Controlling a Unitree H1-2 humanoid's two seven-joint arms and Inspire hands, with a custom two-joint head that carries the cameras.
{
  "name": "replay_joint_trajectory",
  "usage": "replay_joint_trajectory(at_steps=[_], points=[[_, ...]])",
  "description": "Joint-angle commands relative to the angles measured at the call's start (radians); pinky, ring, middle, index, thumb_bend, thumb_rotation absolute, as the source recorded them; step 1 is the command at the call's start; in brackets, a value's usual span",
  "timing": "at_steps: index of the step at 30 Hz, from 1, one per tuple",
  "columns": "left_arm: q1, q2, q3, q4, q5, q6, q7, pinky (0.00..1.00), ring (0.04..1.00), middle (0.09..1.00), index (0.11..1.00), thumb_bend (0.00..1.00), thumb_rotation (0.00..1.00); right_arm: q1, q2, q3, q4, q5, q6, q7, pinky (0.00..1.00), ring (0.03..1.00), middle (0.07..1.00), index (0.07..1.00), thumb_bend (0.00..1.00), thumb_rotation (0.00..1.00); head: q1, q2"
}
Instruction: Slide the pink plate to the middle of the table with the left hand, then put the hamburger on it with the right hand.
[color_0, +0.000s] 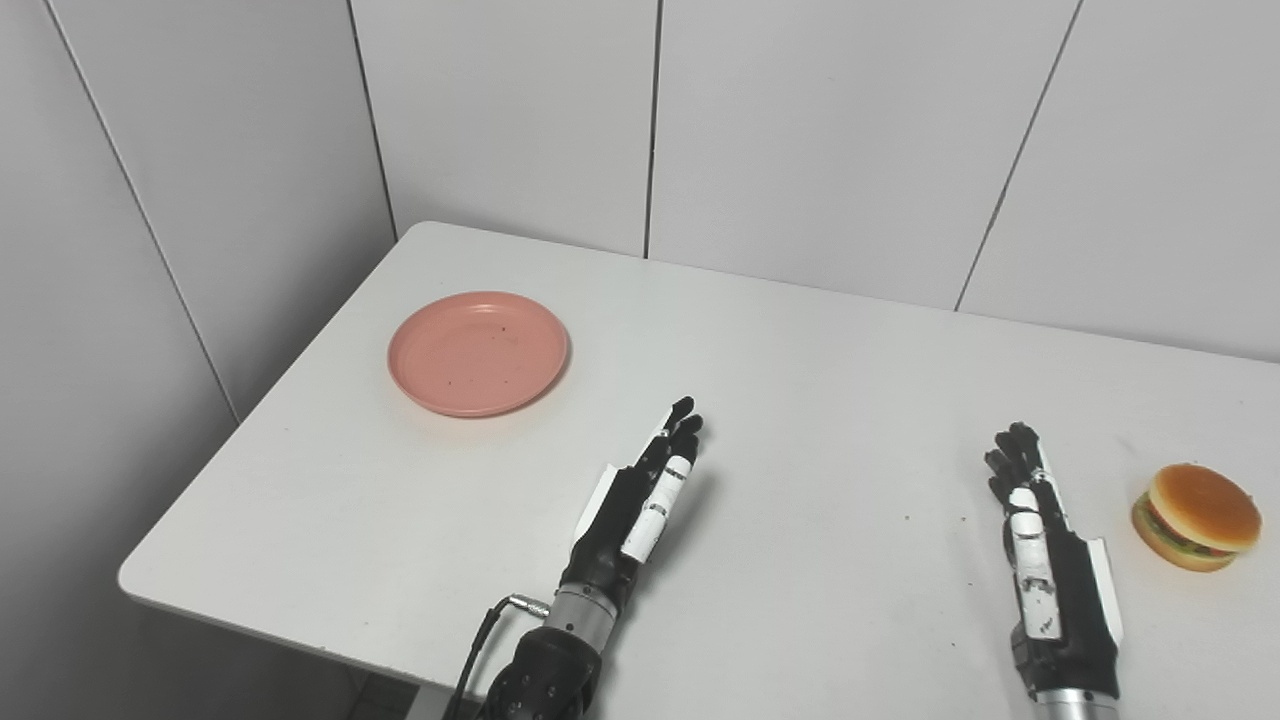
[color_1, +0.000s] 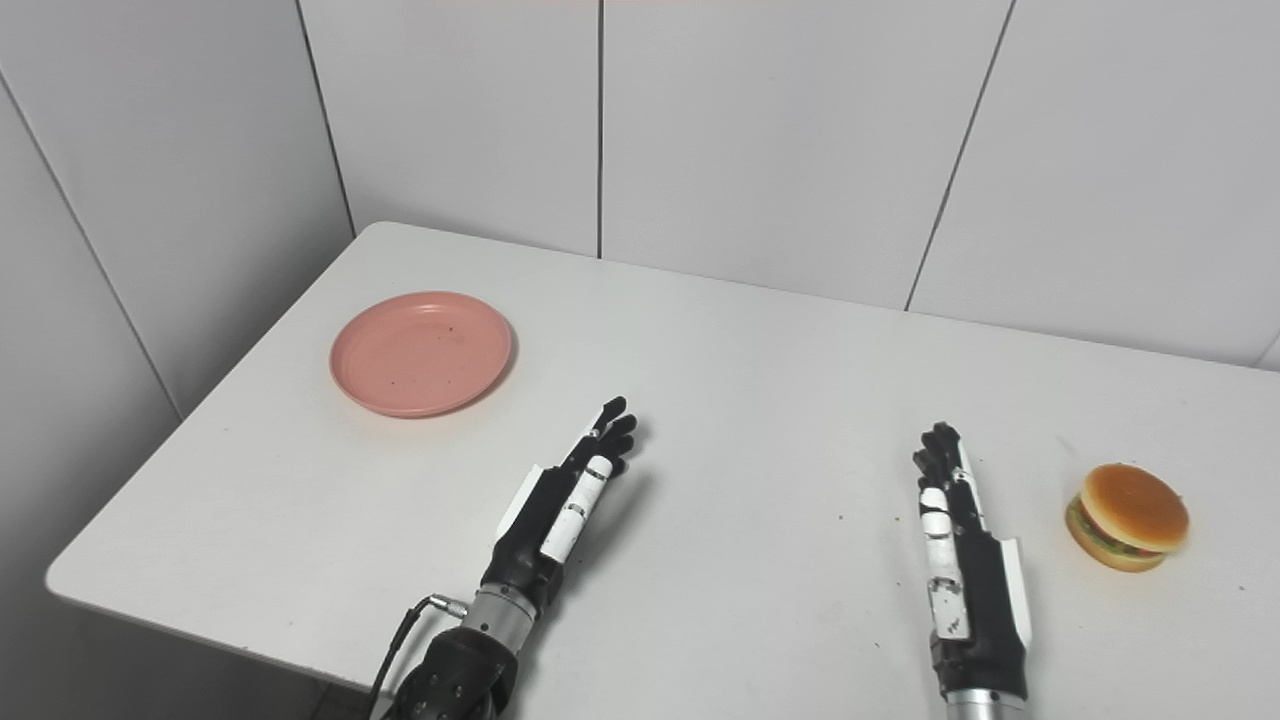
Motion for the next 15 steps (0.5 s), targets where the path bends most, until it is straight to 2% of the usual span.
replay_joint_trajectory(at_steps=[1,5,9,15], points=[[0.004,-0.003,-0.003,0.01,-0.015,0.029,-0.01,0.95,0.95,0.959,0.954,0.36,1.0,0.03,-0.023,-0.02,0.115,-0.001,-0.02,0.007,0.99,0.948,0.956,0.962,0.11,1.0,0.0,0.0],[-0.002,0.002,0.006,-0.025,-0.03,0.06,-0.017,0.95,0.943,0.956,0.951,0.35,1.0,0.031,-0.016,-0.015,0.106,-0.014,-0.012,0.0,0.99,0.948,0.954,0.962,0.1,1.0,-0.002,-0.006],[-0.019,0.01,0.016,-0.045,-0.055,0.045,-0.025,0.94,0.939,0.953,0.949,0.34,0.99,0.029,-0.012,-0.015,0.114,-0.009,-0.022,0.004,1.0,0.951,0.958,0.966,0.09,1.0,-0.003,-0.013],[-0.051,0.029,0.029,-0.121,-0.074,0.074,-0.035,0.93,0.932,0.946,0.936,0.33,1.0,0.029,-0.008,-0.015,0.114,-0.01,-0.022,0.002,0.99,0.951,0.961,0.967,0.09,1.0,-0.002,-0.017]])
